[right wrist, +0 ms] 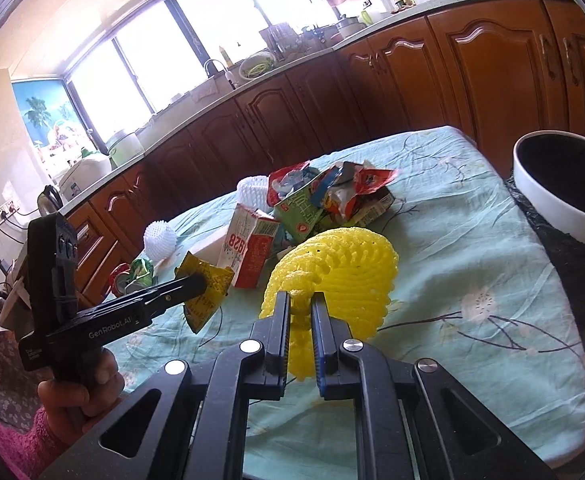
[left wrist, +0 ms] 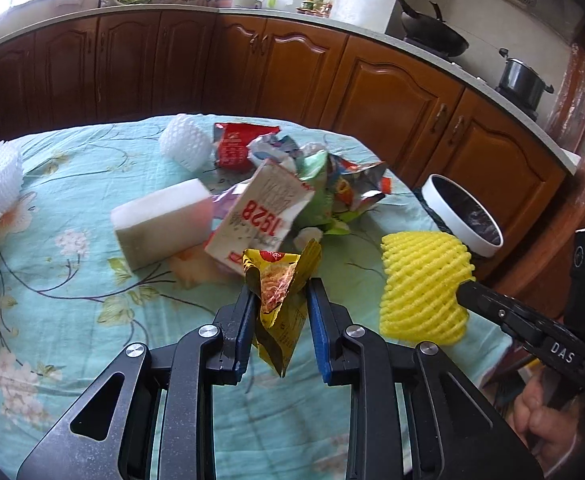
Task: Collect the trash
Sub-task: 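Carry the snack bag and foam net over the black trash bin with both tools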
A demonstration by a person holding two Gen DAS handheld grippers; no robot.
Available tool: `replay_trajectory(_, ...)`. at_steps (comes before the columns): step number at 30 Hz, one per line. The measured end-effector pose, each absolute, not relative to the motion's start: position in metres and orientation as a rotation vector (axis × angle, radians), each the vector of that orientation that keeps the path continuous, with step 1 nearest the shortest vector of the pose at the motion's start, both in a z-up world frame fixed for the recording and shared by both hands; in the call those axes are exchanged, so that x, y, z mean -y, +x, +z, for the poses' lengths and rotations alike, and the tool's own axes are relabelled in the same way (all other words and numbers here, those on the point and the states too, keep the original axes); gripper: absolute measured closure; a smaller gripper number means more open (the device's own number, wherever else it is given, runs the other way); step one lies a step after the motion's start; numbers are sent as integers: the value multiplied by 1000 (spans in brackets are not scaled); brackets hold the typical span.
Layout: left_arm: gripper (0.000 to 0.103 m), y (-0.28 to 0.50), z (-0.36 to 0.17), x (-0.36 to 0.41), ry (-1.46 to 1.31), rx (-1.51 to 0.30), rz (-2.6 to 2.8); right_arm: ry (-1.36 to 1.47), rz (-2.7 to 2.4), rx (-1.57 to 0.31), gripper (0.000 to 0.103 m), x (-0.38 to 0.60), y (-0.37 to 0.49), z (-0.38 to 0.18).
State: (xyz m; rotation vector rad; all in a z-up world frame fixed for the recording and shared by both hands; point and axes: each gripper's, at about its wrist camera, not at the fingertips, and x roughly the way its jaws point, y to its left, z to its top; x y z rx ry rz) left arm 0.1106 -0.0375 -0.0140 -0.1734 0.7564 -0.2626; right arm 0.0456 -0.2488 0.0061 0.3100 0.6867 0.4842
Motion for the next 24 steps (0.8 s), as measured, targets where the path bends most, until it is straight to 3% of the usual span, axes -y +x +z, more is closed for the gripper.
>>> replay_trajectory(24, 79, 170, 13, 202, -67, -763, -560, 389, 179, -612, 93, 404, 59, 27)
